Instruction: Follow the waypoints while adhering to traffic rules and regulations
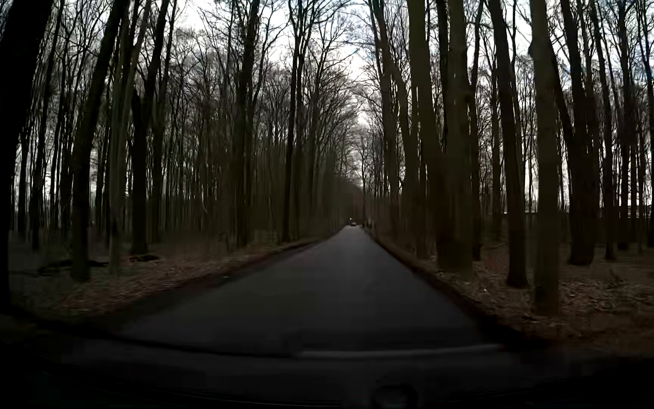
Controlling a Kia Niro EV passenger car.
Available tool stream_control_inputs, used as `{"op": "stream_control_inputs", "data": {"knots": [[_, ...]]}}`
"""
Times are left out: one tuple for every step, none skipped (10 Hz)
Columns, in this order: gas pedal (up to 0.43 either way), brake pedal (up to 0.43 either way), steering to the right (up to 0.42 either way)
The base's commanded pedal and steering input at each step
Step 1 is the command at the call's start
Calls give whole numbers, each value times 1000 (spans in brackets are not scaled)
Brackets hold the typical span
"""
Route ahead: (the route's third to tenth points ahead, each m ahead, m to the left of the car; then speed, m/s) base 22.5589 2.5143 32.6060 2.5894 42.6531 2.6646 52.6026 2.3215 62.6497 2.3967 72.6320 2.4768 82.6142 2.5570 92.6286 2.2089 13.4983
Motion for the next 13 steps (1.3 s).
{"op": "stream_control_inputs", "data": {"knots": [[130,0,1],[130,0,1],[130,0,1],[130,0,1],[130,0,2],[130,0,1],[130,0,1],[130,0,1],[130,0,1],[130,0,1],[130,0,2],[130,0,2],[110,0,2]]}}
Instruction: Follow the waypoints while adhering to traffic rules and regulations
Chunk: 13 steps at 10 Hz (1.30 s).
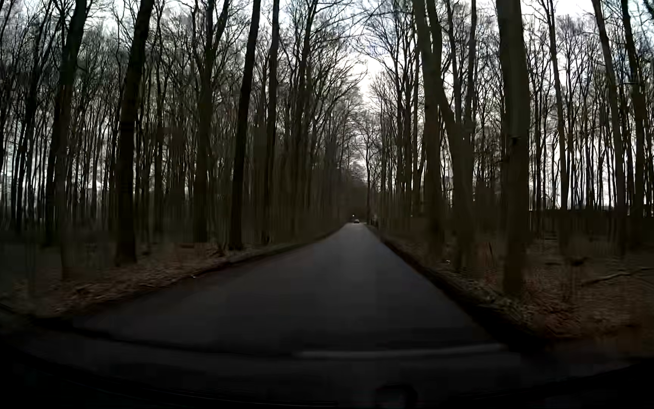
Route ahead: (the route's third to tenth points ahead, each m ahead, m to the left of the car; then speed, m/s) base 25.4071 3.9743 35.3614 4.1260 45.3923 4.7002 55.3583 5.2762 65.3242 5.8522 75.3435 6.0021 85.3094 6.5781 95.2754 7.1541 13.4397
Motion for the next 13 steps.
{"op": "stream_control_inputs", "data": {"knots": [[0,0,2],[0,0,2],[0,0,2],[0,0,3],[0,0,3],[0,0,3],[0,0,3],[0,0,3],[0,0,3],[0,0,3],[0,0,3],[20,0,3],[47,0,3]]}}
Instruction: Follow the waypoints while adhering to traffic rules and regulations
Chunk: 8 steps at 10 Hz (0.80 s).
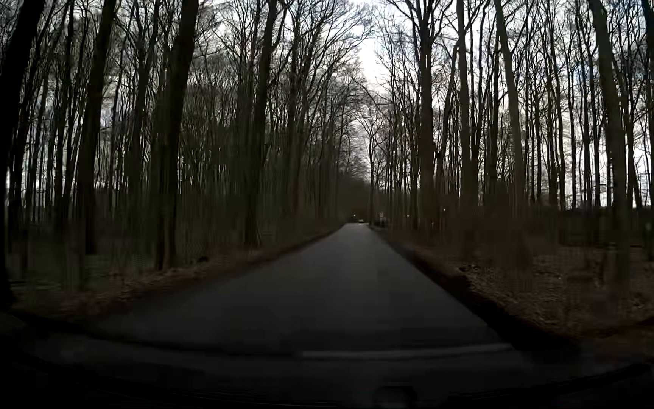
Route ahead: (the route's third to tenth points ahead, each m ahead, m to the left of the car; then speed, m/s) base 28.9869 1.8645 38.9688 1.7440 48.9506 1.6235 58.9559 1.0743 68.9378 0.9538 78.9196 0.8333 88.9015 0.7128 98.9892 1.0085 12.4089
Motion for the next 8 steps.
{"op": "stream_control_inputs", "data": {"knots": [[47,0,3],[59,0,3],[59,0,3],[59,0,3],[59,0,5],[59,0,7],[59,0,8],[59,0,8]]}}
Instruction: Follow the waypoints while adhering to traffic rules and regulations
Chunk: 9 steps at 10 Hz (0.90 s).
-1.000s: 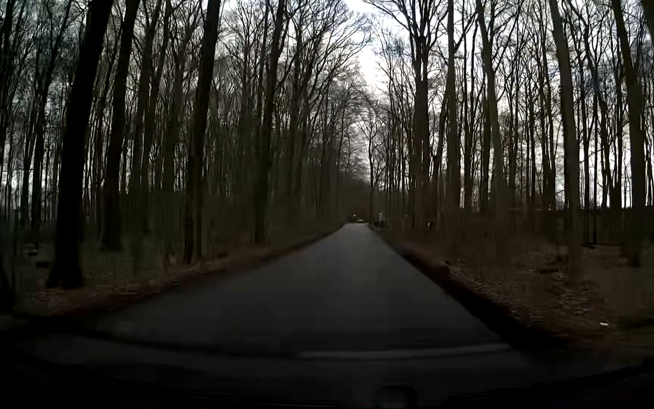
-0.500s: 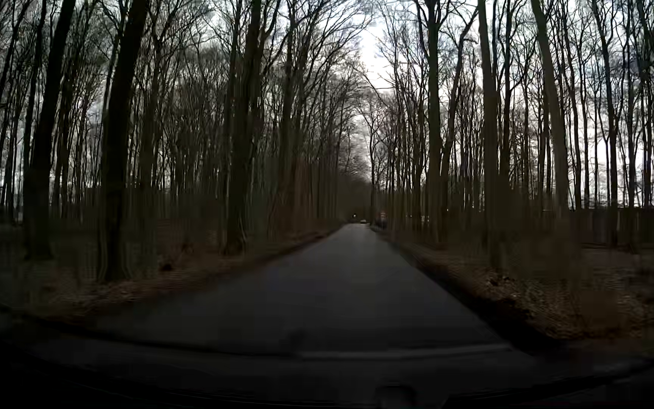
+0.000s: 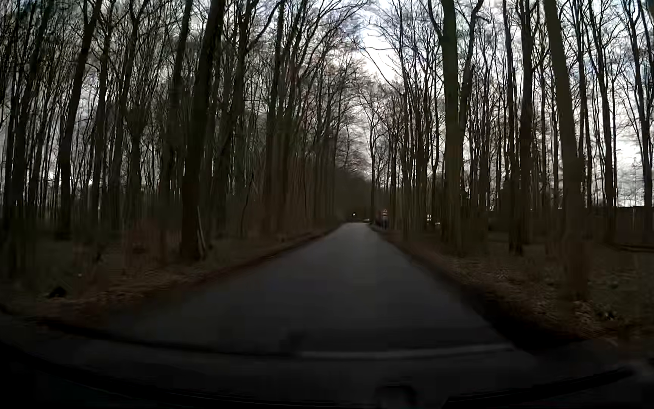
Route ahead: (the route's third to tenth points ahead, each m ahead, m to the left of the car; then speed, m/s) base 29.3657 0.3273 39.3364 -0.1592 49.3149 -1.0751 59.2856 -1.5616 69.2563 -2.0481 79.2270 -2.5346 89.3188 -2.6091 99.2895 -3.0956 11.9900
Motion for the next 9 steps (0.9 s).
{"op": "stream_control_inputs", "data": {"knots": [[0,0,8],[0,0,8],[0,0,8],[0,0,8],[0,0,8],[0,0,8],[0,0,8],[0,0,8],[0,0,7]]}}
